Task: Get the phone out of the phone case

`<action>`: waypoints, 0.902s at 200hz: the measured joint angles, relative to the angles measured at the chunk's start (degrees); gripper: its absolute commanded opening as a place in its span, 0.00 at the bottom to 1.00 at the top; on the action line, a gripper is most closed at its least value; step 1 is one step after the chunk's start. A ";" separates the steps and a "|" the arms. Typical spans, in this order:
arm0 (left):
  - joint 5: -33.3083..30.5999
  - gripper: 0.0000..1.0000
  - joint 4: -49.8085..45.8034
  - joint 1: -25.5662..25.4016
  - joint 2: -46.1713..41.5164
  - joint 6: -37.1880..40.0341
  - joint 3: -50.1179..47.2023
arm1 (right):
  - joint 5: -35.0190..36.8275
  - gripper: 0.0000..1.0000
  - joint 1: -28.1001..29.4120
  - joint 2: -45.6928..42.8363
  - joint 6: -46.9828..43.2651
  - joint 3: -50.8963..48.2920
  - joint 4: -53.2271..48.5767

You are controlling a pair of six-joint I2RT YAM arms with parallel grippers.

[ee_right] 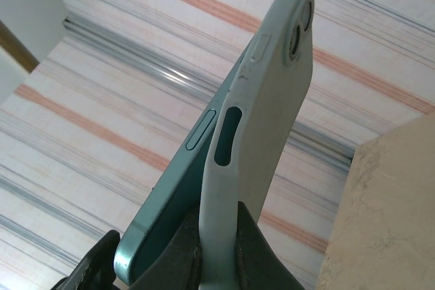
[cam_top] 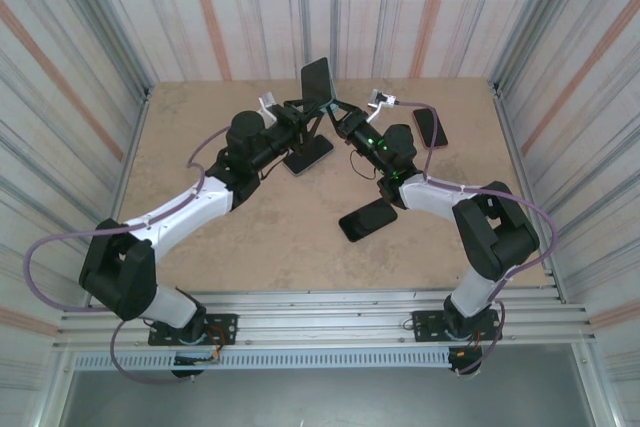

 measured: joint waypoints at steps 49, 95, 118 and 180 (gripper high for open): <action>-0.92 0.42 1.51 0.00 0.35 -0.85 -0.13 | 0.26 0.00 0.00 0.66 -0.96 0.00 2.43; -2.21 0.42 2.47 0.09 0.81 -1.70 -0.04 | 1.53 0.00 0.37 1.60 -1.40 0.00 5.05; -3.52 0.39 2.75 0.11 1.27 -2.19 0.04 | 2.21 0.00 0.57 2.51 -1.44 0.00 6.14; -6.58 0.29 2.82 0.74 2.32 -3.32 2.40 | 3.02 0.00 1.73 3.02 -2.93 0.00 9.25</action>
